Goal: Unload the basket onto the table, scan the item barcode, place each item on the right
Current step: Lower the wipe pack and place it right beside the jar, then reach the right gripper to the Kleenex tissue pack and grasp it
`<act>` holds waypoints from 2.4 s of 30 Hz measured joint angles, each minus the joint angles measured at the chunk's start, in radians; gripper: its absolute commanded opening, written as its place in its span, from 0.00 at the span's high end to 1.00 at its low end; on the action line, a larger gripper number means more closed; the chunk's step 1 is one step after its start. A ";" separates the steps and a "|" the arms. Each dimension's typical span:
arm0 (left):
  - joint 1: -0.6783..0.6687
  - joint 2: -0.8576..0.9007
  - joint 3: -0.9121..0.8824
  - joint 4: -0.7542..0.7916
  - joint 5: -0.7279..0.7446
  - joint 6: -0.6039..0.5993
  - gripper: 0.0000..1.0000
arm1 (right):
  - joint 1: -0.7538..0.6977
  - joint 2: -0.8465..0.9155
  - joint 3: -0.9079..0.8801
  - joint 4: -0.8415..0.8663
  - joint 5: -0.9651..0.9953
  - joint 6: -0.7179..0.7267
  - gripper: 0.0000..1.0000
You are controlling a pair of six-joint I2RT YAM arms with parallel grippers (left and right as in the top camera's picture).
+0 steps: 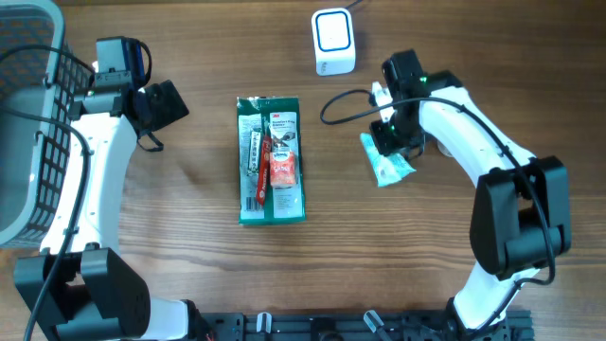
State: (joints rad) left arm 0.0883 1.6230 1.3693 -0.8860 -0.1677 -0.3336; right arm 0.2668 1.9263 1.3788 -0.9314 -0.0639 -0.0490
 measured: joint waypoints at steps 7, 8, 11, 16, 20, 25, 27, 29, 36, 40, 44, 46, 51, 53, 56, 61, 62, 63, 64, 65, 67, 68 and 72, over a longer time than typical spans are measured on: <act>0.000 0.000 0.000 0.000 0.000 0.000 0.00 | -0.006 0.001 -0.066 0.195 -0.082 0.060 0.00; 0.000 0.000 0.000 0.000 0.000 0.000 0.00 | 0.001 0.001 -0.066 0.213 -0.093 0.070 0.00; 0.000 0.000 0.000 0.000 0.000 0.000 0.00 | 0.028 0.001 -0.068 0.286 -0.058 0.084 0.00; 0.000 0.000 0.000 0.000 0.000 0.000 0.00 | 0.080 0.001 -0.068 0.338 -0.023 0.093 0.09; 0.000 0.000 0.000 0.000 0.000 0.000 0.00 | 0.177 0.001 -0.080 0.417 -0.013 0.094 0.13; 0.000 0.000 0.000 0.000 0.000 0.000 0.00 | 0.256 0.001 -0.119 0.400 -0.013 0.100 0.40; 0.000 0.000 0.000 0.000 0.000 0.000 0.00 | 0.254 0.001 -0.121 0.356 0.003 0.105 0.41; 0.000 0.000 0.000 0.000 0.000 0.000 0.00 | 0.250 0.001 -0.121 0.299 0.061 0.110 0.34; 0.000 0.000 0.000 0.000 0.000 0.000 0.00 | 0.184 0.001 -0.122 0.183 0.182 0.136 0.32; 0.000 0.000 0.000 0.000 0.000 0.000 0.00 | 0.136 0.001 -0.122 0.122 0.187 0.136 0.31; 0.000 0.000 0.000 0.000 0.000 0.000 0.00 | 0.132 0.001 -0.122 0.050 0.176 0.139 0.26; 0.000 0.000 0.000 0.000 0.000 0.000 0.00 | 0.132 0.001 -0.122 0.025 0.152 0.141 0.25; 0.000 0.000 0.000 0.000 0.000 0.000 0.00 | 0.132 0.001 -0.122 -0.069 0.041 0.143 0.24; 0.000 0.000 0.000 0.000 0.000 0.000 0.00 | 0.132 0.001 -0.122 -0.109 0.046 0.145 0.23; 0.000 0.000 0.000 0.000 0.000 0.000 0.00 | 0.131 0.001 -0.122 -0.147 0.082 0.158 0.22; 0.000 0.000 0.000 0.000 0.000 0.000 0.00 | 0.111 0.001 -0.122 -0.124 0.140 0.192 0.22; 0.000 0.000 0.000 0.000 0.000 0.000 0.00 | 0.103 0.001 -0.122 -0.126 0.149 0.203 0.22; 0.000 0.000 0.000 0.000 0.000 0.000 0.00 | 0.092 0.001 -0.122 -0.127 0.159 0.210 0.22; 0.000 0.000 0.000 0.000 0.000 0.000 0.00 | 0.078 0.001 -0.122 -0.125 0.167 0.214 0.22; 0.000 0.000 0.000 0.000 0.000 0.000 0.00 | 0.069 0.001 -0.122 -0.121 0.171 0.217 0.22; 0.000 0.000 0.000 0.000 0.000 0.000 0.00 | 0.054 0.001 -0.122 -0.120 0.179 0.221 0.22; 0.000 0.000 0.000 0.000 0.000 0.000 0.00 | 0.050 0.001 -0.122 -0.121 0.183 0.222 0.22; 0.000 0.000 0.000 0.000 0.000 0.000 0.00 | 0.050 0.001 -0.122 -0.119 0.255 0.264 0.22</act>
State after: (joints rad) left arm 0.0883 1.6230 1.3693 -0.8860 -0.1680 -0.3336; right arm 0.3172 1.9274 1.2568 -1.0508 0.1913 0.2153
